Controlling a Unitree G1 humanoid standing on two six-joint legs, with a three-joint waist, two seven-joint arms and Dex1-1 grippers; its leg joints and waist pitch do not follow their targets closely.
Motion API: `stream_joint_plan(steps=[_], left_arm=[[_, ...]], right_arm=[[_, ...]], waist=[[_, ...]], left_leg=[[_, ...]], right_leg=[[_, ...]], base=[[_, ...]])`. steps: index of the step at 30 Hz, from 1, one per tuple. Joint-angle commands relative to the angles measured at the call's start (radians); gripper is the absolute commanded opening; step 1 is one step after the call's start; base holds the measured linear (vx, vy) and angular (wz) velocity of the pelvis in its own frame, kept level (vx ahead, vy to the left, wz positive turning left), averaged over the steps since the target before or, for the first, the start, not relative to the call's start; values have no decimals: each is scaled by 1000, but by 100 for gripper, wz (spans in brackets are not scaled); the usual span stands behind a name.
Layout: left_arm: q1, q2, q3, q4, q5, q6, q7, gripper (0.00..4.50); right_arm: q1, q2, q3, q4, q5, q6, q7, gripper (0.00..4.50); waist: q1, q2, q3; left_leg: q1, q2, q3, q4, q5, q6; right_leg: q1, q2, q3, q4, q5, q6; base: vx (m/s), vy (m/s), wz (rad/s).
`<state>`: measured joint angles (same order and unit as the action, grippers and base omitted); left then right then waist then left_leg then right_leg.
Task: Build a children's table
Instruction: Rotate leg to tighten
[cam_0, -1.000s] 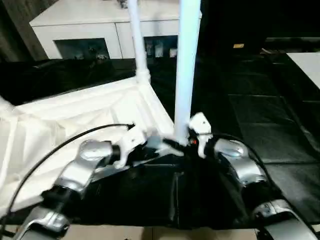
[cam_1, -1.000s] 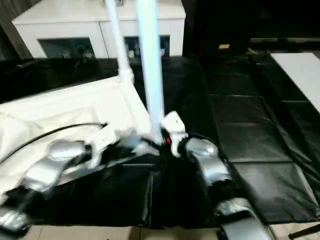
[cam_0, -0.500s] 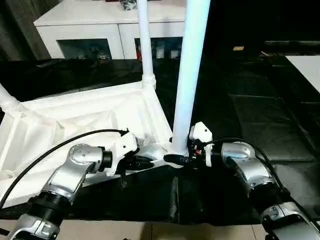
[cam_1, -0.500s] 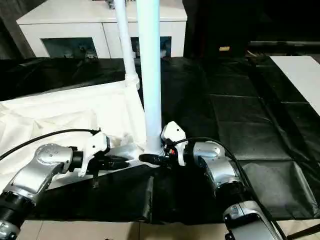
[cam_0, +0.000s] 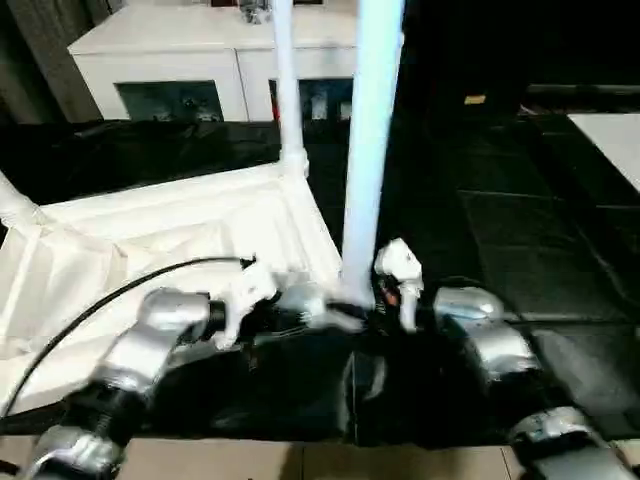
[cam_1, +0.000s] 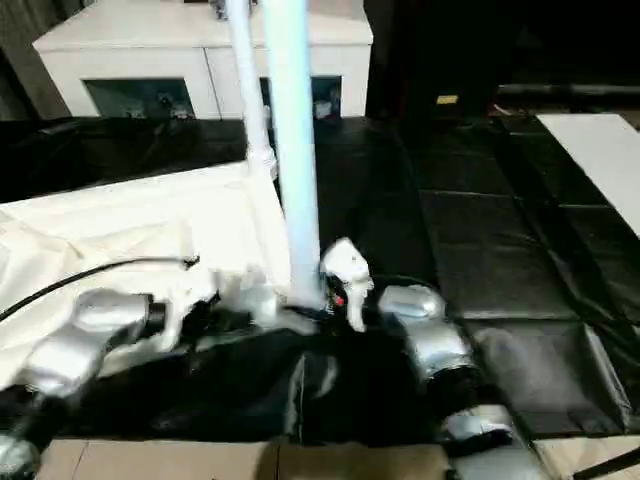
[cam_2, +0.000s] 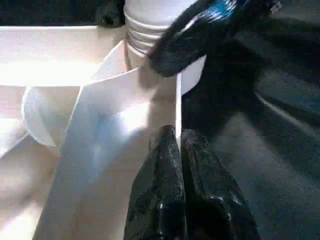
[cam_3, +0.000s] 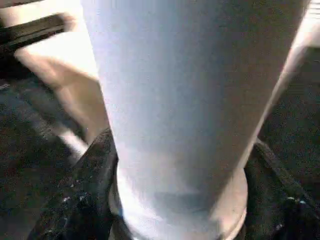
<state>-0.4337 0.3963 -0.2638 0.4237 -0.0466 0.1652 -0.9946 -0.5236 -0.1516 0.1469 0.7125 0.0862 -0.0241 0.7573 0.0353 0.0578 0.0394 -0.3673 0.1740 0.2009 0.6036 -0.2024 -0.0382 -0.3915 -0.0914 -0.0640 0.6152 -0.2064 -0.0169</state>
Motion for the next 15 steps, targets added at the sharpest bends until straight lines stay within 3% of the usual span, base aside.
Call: stream_joint_plan(steps=[1,3,4,9,10,13,15], left_arm=[[9,-31,-22,59,27,44,56,0],[-4,-52,-23,74,31,54,82,0],[-43,-105,-17,129,47,69,168,0],[-163,-244,40,302,58,118,405,0],[-190,-270,55,339,57,117,449,0],[-221,-305,71,383,54,93,490,0],[-235,-324,82,404,47,77,503,0]], right_arm=[[-17,13,-70,55,-7,49,-185,270],[-18,28,-80,63,-6,62,-230,270],[-24,60,-94,83,-11,80,-330,270],[-71,132,-123,163,-45,106,-587,270],[-84,145,-122,182,-59,89,-633,270],[-103,162,-115,209,-77,72,-679,270],[-115,170,-112,228,-83,72,-702,270]], waist=[[-4,-7,-38],[-9,-7,-40],[-10,-7,-39],[-7,-13,-38],[-5,-20,-37],[0,-22,-42],[2,-22,-43]], left_leg=[[21,59,-36,-94,-329,-16],[20,58,-41,-97,-357,-29],[21,57,-39,-98,-359,-31],[41,48,-36,-93,-393,-37],[36,48,-38,-94,-387,-29],[23,46,-38,-96,-329,5],[25,44,-36,-94,-318,16]], right_leg=[[27,-65,47,-93,-382,-191],[30,-66,47,-96,-402,-172],[26,-63,48,-98,-389,-168],[11,-65,52,-115,-458,-150],[14,-66,53,-115,-452,-148],[21,-65,57,-110,-394,-143],[20,-64,60,-110,-376,-153]], base=[[0,0,0],[0,0,0],[0,0,0],[0,0,0],[0,0,0],[0,0,0],[0,0,0]])
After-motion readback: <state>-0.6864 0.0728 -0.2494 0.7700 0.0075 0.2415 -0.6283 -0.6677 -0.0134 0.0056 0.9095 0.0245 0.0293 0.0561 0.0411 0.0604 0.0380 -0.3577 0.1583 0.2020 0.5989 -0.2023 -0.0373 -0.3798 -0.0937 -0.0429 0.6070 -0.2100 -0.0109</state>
